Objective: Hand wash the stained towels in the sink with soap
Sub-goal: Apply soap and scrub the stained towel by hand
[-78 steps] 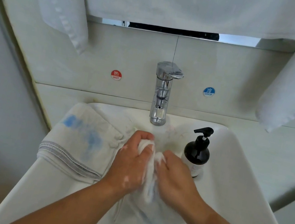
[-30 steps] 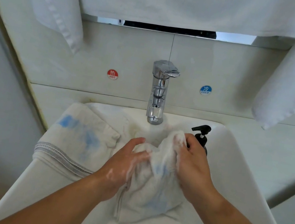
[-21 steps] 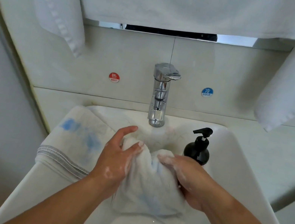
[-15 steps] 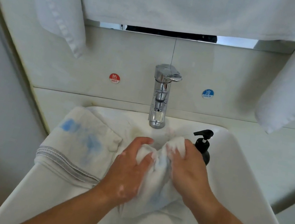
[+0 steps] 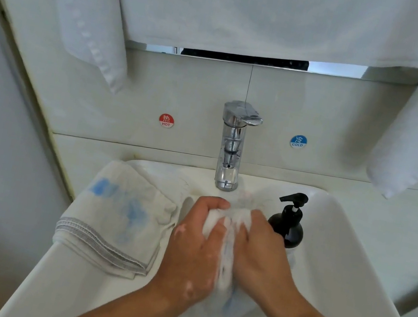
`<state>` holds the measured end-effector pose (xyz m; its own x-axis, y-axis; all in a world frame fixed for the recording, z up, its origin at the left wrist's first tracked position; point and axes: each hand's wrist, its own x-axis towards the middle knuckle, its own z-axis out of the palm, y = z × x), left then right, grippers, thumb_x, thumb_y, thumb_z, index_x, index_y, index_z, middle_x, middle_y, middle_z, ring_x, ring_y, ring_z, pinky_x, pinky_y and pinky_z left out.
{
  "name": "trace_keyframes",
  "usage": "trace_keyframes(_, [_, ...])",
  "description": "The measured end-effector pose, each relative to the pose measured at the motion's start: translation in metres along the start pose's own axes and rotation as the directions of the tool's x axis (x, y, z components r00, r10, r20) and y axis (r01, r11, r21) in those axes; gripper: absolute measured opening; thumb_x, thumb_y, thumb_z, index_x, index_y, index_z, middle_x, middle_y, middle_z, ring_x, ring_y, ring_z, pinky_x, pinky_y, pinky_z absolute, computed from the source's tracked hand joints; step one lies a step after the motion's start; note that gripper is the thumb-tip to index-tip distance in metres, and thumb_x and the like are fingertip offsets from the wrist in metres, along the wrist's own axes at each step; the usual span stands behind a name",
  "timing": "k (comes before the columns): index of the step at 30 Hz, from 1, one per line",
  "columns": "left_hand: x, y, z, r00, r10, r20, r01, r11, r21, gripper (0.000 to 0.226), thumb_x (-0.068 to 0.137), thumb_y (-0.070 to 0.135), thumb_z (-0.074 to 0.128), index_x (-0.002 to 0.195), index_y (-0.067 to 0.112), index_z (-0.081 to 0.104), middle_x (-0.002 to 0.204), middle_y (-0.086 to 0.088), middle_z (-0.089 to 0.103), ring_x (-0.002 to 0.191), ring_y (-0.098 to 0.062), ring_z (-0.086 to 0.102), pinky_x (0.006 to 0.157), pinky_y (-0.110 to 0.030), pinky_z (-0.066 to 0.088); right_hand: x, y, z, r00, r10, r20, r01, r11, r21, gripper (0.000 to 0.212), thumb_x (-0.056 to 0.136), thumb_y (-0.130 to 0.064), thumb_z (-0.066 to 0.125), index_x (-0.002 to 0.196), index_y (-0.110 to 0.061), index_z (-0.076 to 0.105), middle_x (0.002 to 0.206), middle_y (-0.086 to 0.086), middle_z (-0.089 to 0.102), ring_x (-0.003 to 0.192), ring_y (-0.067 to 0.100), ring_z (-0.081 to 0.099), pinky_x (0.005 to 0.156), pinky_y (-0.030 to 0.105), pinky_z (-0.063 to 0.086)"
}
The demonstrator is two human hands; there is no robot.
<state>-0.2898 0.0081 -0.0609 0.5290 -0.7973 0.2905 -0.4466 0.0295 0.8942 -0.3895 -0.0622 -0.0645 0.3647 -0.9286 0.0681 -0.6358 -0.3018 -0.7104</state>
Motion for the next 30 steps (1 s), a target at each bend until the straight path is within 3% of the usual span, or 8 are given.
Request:
trace_keyframes(3, [0.014, -0.016, -0.001, 0.984, -0.166, -0.069, 0.168, 0.985, 0.03, 0.017, 0.1, 0.021, 0.052, 0.107, 0.035, 0.059, 0.101, 0.014, 0.063, 0.096, -0.005, 0.061, 0.089, -0.028, 0.048, -0.023, -0.007, 0.005, 0.986, -0.125, 0.114, 0.128, 0.992, -0.018, 0.007, 0.104, -0.03, 0.042, 0.098, -0.027, 0.039, 0.091, 0.003, 0.059, 0.074, 0.017, 0.051, 0.059, 0.023, 0.037])
trace_keyframes(5, [0.013, -0.023, -0.005, 0.973, -0.229, -0.016, 0.229, 0.971, 0.063, 0.014, 0.103, 0.023, 0.049, 0.108, 0.033, 0.057, 0.098, 0.015, 0.064, 0.093, -0.009, 0.062, 0.082, -0.02, 0.048, -0.025, -0.011, 0.007, 0.976, -0.203, 0.077, 0.2, 0.978, 0.054, 0.012, 0.103, -0.029, 0.046, 0.093, -0.028, 0.039, 0.083, 0.0, 0.058, 0.069, 0.013, 0.052, 0.06, 0.023, 0.041])
trace_keyframes(11, [0.001, -0.006, -0.003, 0.995, 0.003, 0.096, -0.003, 1.0, -0.004, 0.018, 0.095, 0.04, 0.043, 0.105, 0.036, 0.057, 0.097, 0.024, 0.065, 0.089, 0.005, 0.061, 0.072, -0.012, 0.044, 0.006, 0.002, -0.005, 0.999, -0.029, -0.046, 0.031, 0.999, 0.043, 0.016, 0.102, -0.025, 0.047, 0.087, -0.023, 0.043, 0.081, -0.001, 0.058, 0.072, 0.016, 0.056, 0.056, 0.022, 0.039])
trace_keyframes(15, [0.011, -0.014, -0.001, 0.998, -0.054, -0.021, 0.056, 0.997, 0.062, 0.013, 0.101, 0.026, 0.05, 0.106, 0.036, 0.057, 0.094, 0.016, 0.065, 0.093, 0.007, 0.058, 0.074, -0.01, 0.041, -0.015, 0.002, 0.001, 0.984, -0.143, 0.104, 0.146, 0.989, -0.026, 0.018, 0.103, -0.029, 0.044, 0.086, -0.031, 0.037, 0.087, -0.001, 0.058, 0.08, 0.021, 0.053, 0.062, 0.028, 0.035])
trace_keyframes(18, [0.01, -0.024, -0.006, 0.988, -0.142, 0.063, 0.13, 0.978, 0.165, 0.013, 0.103, 0.029, 0.043, 0.105, 0.034, 0.055, 0.097, 0.014, 0.066, 0.09, 0.002, 0.06, 0.07, -0.016, 0.04, -0.018, -0.005, 0.006, 0.974, -0.225, 0.028, 0.223, 0.972, 0.07, 0.027, 0.101, -0.026, 0.049, 0.079, -0.032, 0.034, 0.079, -0.003, 0.054, 0.075, 0.02, 0.051, 0.062, 0.029, 0.035])
trace_keyframes(21, [0.002, -0.019, -0.004, 0.98, -0.042, 0.197, 0.023, 0.995, 0.096, 0.021, 0.1, 0.044, 0.036, 0.104, 0.036, 0.056, 0.09, 0.015, 0.07, 0.084, -0.001, 0.065, 0.073, -0.023, 0.049, -0.001, -0.003, 0.001, 0.991, -0.108, -0.079, 0.117, 0.986, 0.12, 0.014, 0.101, -0.026, 0.051, 0.088, -0.027, 0.044, 0.081, 0.002, 0.058, 0.075, 0.02, 0.057, 0.062, 0.028, 0.04])
trace_keyframes(25, [0.006, -0.011, -0.001, 0.994, -0.04, 0.103, 0.045, 0.998, -0.049, 0.009, 0.101, 0.037, 0.051, 0.105, 0.038, 0.059, 0.094, 0.017, 0.068, 0.09, 0.001, 0.064, 0.08, -0.023, 0.051, -0.003, 0.007, -0.003, 0.997, -0.078, 0.002, 0.078, 0.997, 0.009, 0.015, 0.103, -0.027, 0.044, 0.09, -0.02, 0.047, 0.084, -0.001, 0.059, 0.08, 0.019, 0.058, 0.067, 0.034, 0.042])
trace_keyframes(30, [0.009, -0.023, -0.004, 0.988, -0.144, 0.053, 0.136, 0.982, 0.129, 0.013, 0.103, 0.03, 0.044, 0.105, 0.033, 0.056, 0.098, 0.013, 0.067, 0.091, -0.001, 0.061, 0.075, -0.021, 0.042, -0.018, -0.004, 0.008, 0.974, -0.225, 0.012, 0.223, 0.972, 0.079, 0.027, 0.101, -0.028, 0.05, 0.079, -0.031, 0.035, 0.077, -0.001, 0.055, 0.069, 0.015, 0.051, 0.06, 0.028, 0.039])
